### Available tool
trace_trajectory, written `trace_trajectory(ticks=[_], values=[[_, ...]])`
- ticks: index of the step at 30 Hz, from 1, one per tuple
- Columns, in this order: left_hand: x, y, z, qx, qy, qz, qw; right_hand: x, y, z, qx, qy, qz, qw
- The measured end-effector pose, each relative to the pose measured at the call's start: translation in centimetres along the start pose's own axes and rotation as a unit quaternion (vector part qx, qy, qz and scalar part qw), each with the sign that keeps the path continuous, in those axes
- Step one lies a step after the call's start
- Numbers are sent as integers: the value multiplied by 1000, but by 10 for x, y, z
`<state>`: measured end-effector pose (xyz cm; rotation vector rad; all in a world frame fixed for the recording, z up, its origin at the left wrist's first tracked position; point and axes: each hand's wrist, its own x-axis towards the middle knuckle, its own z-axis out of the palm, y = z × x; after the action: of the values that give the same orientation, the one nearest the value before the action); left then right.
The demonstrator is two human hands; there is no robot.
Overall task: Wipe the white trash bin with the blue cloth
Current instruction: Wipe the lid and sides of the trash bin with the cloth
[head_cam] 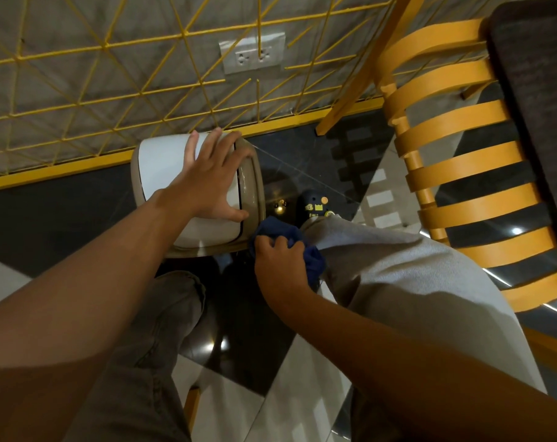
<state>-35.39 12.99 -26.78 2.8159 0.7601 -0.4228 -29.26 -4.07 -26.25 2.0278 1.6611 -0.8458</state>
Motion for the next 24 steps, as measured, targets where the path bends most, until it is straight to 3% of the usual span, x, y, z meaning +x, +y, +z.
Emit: trace_trajectory(ticks=[5,14,21,24], values=[[0,2,-1,1,1,0,1000,-1,-8,-1,-90,-18,-44,995],[-1,2,-3,-3,-11,-9,1000,4,3,-7,-98,0,-30,995],[-1,0,-3,-3,-9,-9,1000,27,34,-25,32,10,-11,999],[-4,-1,-3,-21,-8,-3,1000,44,52,-33,193,-10,22,981]])
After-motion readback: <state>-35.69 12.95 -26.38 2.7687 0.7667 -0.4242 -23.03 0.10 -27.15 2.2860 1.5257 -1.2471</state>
